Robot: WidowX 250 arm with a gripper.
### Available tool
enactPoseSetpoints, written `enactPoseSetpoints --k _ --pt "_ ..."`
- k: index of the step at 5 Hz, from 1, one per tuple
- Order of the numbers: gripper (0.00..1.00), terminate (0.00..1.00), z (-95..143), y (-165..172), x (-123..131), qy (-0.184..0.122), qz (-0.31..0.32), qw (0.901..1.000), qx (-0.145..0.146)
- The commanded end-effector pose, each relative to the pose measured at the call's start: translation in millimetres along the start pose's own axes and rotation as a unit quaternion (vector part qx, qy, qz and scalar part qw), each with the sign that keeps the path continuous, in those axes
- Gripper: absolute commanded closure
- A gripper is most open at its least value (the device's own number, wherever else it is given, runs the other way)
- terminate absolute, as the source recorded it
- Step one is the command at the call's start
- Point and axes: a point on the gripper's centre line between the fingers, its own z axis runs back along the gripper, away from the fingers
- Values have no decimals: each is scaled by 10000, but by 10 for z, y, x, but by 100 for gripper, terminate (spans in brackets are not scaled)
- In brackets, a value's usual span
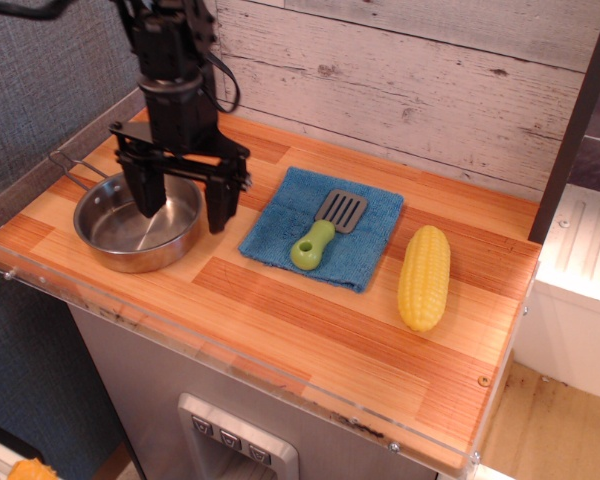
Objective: Move the pot to the back of the table
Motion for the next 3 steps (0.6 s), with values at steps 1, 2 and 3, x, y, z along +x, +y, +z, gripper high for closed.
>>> enactPoseSetpoints --k 1,2,3 --pt "0 0 -80 14 100 41 6 9989 459" --pt "0 0 -96 82 97 54 119 9987 485" --pt "100 0 -36 150 70 -29 228 9988 439"
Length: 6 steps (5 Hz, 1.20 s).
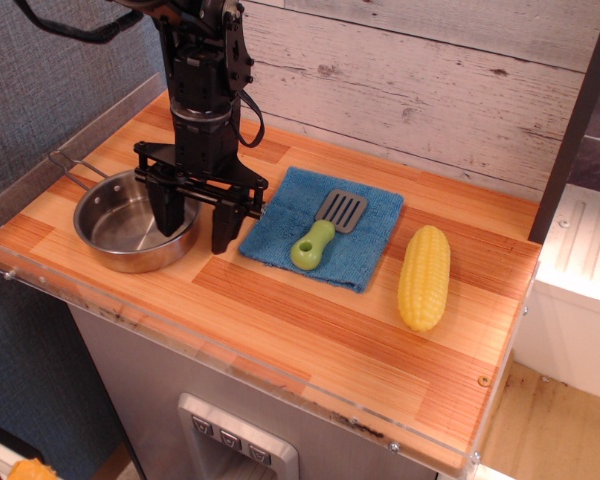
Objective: Move the pot to the back of the table
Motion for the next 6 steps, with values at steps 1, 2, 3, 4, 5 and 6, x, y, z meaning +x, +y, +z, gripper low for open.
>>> enactPoseSetpoints --k 1,2,3,4,5,6 --pt "100 0 246 210 19 -396 321 9987 -23" --pt "100 0 253 248 3 -382 443 9982 -118" --pt "100 0 311 235 0 -461 483 9975 -217" --pt "100 0 348 200 0 -531 477 9969 -337" --pt "0 0 357 178 3 -502 427 9974 -297" --pt "0 0 297 152 -1 -390 322 9985 -200"
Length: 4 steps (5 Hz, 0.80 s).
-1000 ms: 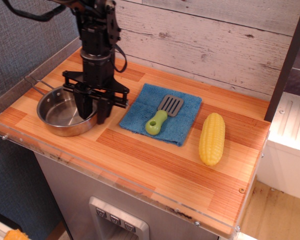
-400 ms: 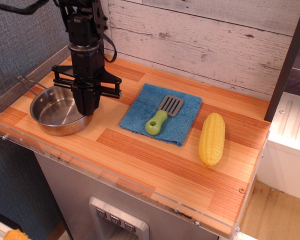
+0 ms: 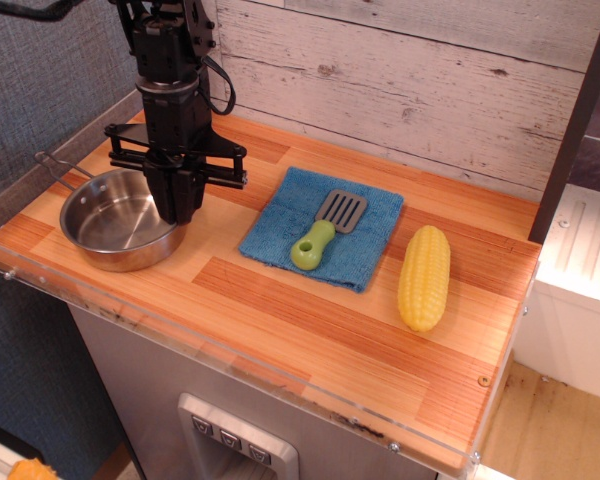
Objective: Move the pot to the back of the table
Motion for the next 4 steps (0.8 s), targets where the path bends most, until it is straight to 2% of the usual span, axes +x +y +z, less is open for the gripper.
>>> enactPoseSetpoints --k 1,3,4 --pt "0 0 33 8 30 -77 -156 9997 164" --pt "0 0 -152 -18 51 207 -169 9994 207" --pt "100 0 -190 -29 56 248 -113 9994 210"
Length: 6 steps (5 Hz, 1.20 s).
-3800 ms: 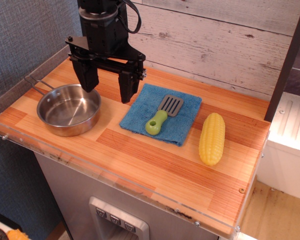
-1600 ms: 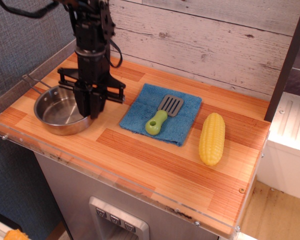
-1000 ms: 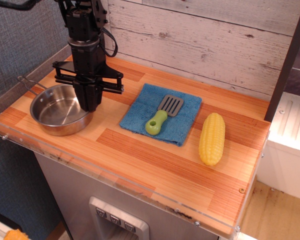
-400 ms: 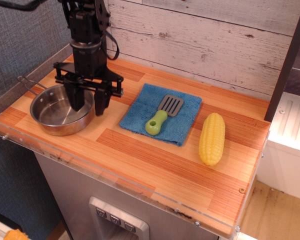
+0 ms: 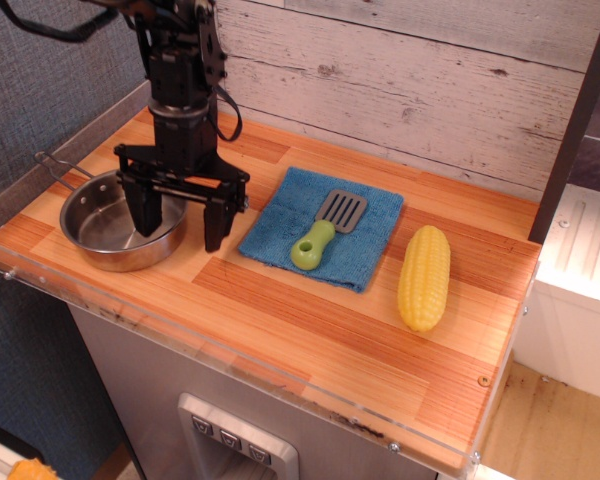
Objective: Move the pot to the back of the table
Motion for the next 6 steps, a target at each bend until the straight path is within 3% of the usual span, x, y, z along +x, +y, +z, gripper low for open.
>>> enactPoseSetpoints --k 1,4,5,6 --pt "100 0 118 15 53 -228 23 9997 64" --pt "100 0 357 40 33 -556 245 9981 -26" --pt "100 0 478 12 266 -707 497 9960 -213" --pt "100 0 507 -48 577 -761 733 9943 -173"
